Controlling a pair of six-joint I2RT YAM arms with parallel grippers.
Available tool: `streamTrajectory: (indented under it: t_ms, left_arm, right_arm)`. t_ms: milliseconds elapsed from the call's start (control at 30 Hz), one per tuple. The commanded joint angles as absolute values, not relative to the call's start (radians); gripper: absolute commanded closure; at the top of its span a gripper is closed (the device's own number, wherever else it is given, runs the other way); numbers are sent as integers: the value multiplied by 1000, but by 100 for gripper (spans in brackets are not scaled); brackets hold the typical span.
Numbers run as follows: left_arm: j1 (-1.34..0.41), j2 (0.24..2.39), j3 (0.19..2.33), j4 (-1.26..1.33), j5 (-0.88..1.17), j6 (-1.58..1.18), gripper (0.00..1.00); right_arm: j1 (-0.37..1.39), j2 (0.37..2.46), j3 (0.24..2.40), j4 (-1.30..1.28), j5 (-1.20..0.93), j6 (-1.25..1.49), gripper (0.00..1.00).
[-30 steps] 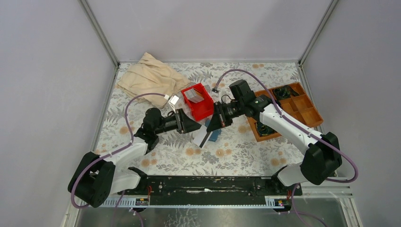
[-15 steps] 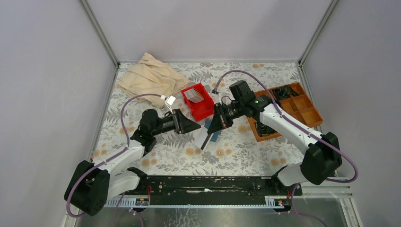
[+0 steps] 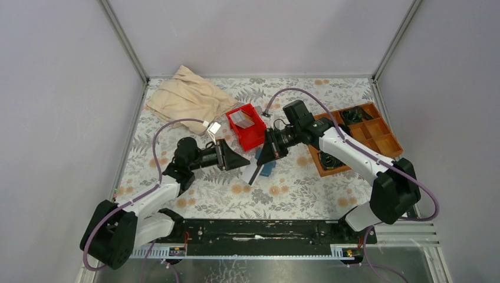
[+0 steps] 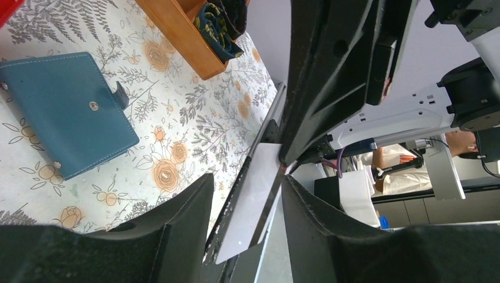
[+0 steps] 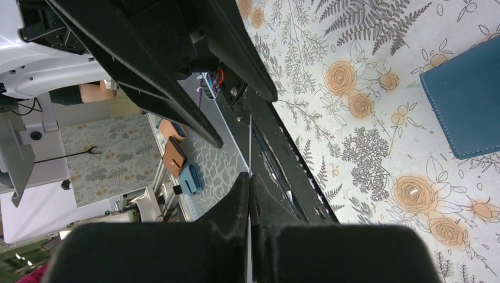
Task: Put the credit cards into the card holder
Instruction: Pick up the credit card from the storage box.
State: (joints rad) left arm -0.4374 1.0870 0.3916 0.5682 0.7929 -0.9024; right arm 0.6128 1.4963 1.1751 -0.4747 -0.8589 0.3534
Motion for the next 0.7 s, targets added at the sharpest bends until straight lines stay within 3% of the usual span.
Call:
streamTrajectory:
  t_ms: [0, 367, 667]
  left_arm:
    - [-434, 1094, 392, 617, 840, -917, 48]
    - [-434, 1170, 397, 697, 901, -962, 56]
    - [-434, 1211, 419, 703, 939, -960, 91]
  right_arm:
    - [598, 1504, 1221, -426, -907, 363, 100]
    - [574, 1544, 1241, -402, -960, 362, 100]
    - [554, 1577, 1229, -375, -999, 359, 100]
